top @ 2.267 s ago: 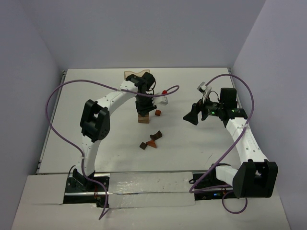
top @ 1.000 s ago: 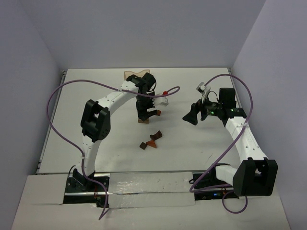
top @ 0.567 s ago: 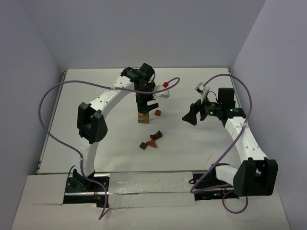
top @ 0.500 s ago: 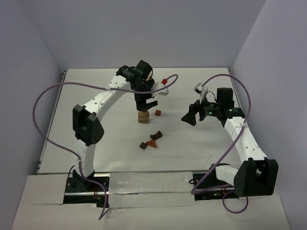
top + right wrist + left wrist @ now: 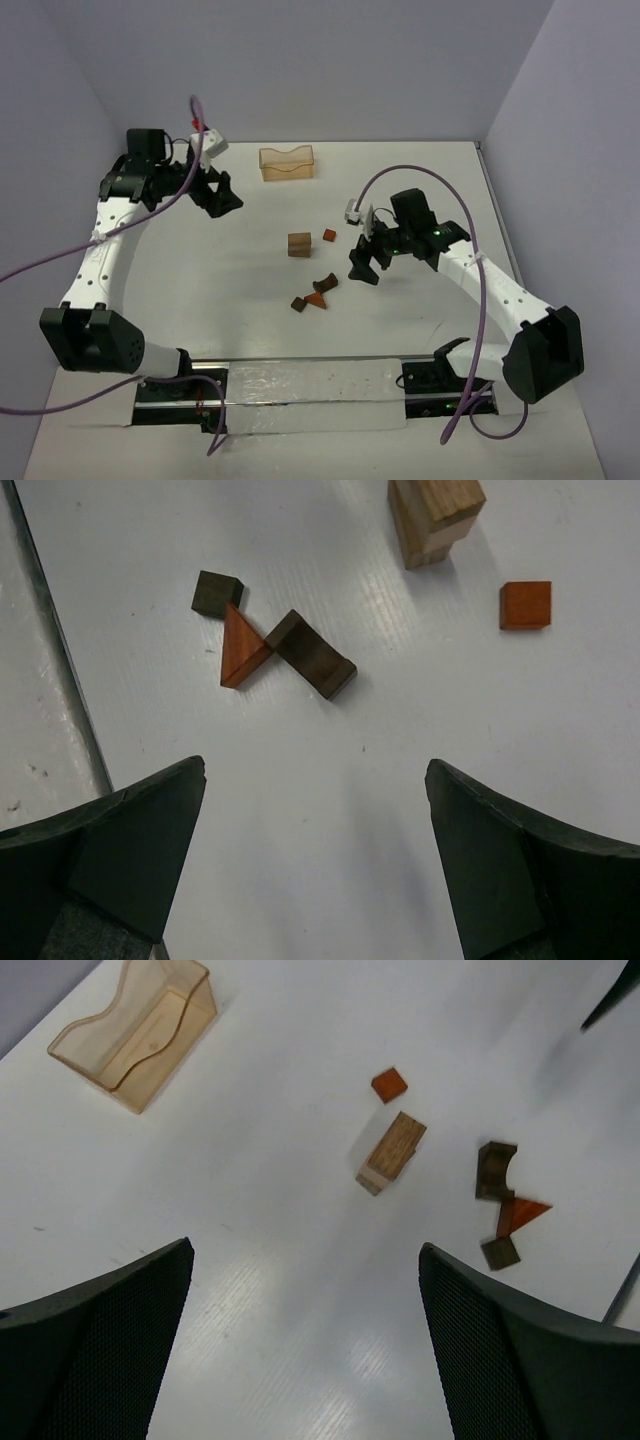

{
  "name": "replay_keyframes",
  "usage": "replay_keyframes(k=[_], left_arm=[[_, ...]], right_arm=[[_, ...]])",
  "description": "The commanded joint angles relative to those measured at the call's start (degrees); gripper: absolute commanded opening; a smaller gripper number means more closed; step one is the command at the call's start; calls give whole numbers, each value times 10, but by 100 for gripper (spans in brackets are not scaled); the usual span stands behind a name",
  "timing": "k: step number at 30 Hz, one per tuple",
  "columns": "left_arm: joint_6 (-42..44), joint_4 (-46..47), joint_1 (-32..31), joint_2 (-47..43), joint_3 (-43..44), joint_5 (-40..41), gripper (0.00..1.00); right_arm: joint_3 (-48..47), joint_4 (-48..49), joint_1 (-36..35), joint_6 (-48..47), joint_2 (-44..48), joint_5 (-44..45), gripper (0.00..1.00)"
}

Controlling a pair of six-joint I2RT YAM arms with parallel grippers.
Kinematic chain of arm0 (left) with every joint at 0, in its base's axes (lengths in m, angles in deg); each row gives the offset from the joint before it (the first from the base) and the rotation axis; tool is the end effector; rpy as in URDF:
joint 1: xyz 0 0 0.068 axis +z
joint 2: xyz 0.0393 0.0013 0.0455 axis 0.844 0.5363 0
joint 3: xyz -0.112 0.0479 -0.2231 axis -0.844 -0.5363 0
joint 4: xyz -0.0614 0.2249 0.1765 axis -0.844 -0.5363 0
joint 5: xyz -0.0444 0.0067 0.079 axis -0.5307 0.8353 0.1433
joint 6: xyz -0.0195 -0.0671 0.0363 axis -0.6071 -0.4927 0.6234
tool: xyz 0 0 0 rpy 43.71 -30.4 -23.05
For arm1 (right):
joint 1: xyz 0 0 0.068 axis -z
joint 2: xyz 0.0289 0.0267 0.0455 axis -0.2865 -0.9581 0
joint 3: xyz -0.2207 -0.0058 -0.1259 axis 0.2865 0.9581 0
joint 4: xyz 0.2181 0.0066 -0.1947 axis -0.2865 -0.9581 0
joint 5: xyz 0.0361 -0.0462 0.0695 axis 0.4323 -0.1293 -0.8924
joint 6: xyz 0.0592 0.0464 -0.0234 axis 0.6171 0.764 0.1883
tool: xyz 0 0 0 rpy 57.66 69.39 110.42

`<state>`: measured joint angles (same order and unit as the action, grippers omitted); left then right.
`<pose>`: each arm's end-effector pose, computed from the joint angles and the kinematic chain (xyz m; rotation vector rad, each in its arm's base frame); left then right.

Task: Build the wood block tower

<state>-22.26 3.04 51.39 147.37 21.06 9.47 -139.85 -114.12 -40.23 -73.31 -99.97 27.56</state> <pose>0.3448 -0.0824 0.3480 0.9783 1.9133 -0.6011 0.2605 0.1589 0.2314 -1.3099 1.8785 0.7178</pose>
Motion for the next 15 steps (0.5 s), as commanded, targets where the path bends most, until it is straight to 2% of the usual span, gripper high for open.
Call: replay_keyframes(k=[1,6,11,15], left_arm=[[-119,156,94,-63,-59,-142,99],[-136,176,168,-87,-108,-246,99],[-41,84,172,-67,-105,-300,99],[22,25,172,-63,-104,-306,99]], right_arm=[[-36,11,-43,-4,-41,48,96],[-31,24,-119,-57,-80,100,84],[-52,29,-140,-124,-135,119,80],[-78,28,-140,-176,-177,136,79]])
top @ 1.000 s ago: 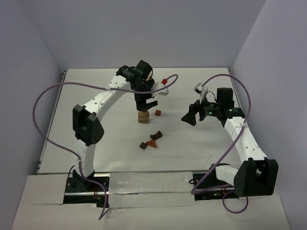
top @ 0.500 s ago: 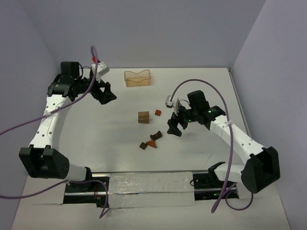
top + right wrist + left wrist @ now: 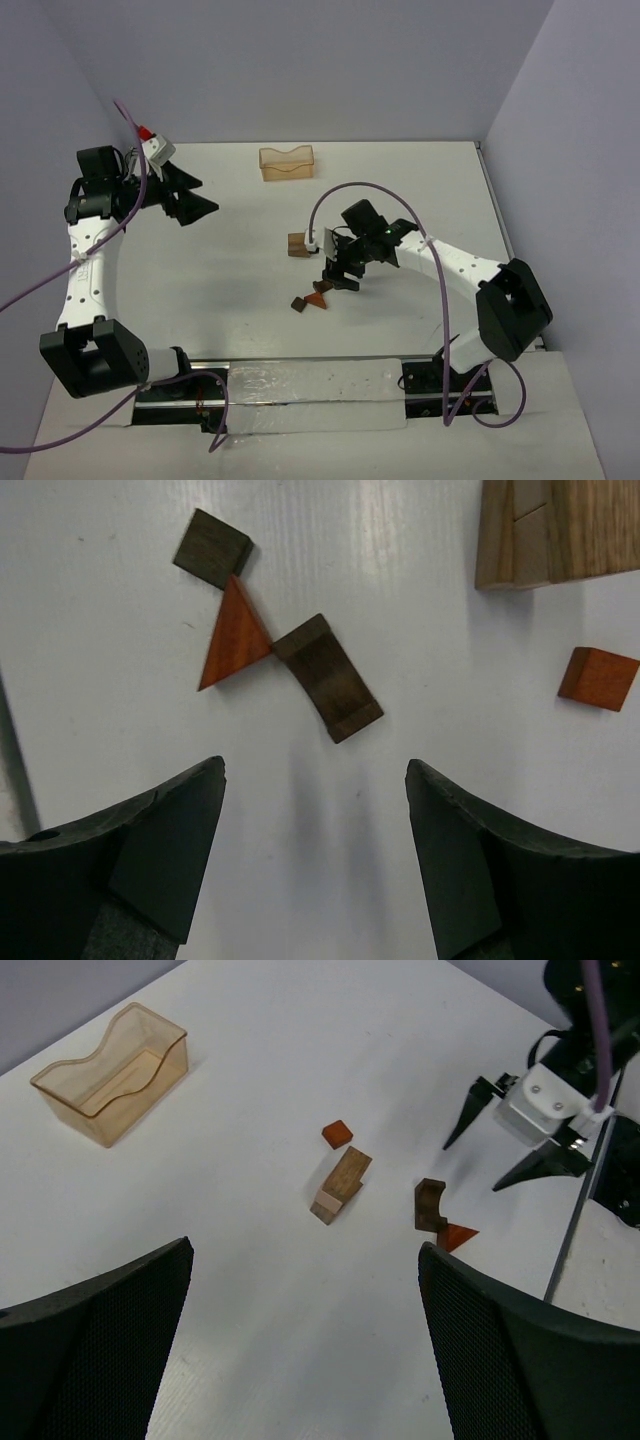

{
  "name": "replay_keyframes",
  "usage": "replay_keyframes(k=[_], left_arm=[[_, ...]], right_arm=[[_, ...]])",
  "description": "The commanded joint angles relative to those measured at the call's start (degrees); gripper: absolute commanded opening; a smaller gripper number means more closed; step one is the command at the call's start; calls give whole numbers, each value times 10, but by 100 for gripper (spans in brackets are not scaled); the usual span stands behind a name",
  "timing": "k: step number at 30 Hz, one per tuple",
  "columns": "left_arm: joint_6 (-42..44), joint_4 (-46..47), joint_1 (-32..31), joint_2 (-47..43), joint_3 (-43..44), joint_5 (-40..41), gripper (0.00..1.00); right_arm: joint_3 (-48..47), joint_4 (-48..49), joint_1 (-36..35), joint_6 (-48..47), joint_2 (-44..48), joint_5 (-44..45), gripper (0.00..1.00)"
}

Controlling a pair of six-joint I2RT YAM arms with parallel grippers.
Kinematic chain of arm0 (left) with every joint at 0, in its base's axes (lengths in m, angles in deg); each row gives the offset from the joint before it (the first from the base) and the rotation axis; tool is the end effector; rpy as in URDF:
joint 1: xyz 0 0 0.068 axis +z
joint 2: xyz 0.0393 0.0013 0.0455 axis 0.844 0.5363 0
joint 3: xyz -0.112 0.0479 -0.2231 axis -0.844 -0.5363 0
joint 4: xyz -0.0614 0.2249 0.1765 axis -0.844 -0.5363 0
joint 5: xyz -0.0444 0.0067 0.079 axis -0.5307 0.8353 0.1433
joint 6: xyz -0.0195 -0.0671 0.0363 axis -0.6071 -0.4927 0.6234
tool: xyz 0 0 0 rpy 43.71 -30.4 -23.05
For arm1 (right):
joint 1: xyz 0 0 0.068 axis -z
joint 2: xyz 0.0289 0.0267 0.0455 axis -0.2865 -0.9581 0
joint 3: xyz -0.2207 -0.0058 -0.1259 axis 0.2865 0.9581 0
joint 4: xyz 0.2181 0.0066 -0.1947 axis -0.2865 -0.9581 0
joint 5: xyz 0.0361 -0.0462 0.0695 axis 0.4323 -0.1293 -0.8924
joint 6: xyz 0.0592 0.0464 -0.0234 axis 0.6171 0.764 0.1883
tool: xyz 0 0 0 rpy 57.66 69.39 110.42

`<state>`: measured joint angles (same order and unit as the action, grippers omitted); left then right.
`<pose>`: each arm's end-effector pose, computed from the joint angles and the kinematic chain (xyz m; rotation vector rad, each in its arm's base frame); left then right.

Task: Build the wood block tower

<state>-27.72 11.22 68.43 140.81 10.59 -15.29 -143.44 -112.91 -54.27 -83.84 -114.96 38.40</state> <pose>0.3220 -0.0012 0.3448 0.7785 1.7418 -0.8689 0.2516 0.2325 0.1710 -1.7307 1.8202 0.5749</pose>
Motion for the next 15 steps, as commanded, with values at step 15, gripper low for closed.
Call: replay_keyframes(k=[15], left_arm=[[53,31,-1,-58,-68,7,99]], right_arm=[[-79,17,-23,-181,-151,75,76]])
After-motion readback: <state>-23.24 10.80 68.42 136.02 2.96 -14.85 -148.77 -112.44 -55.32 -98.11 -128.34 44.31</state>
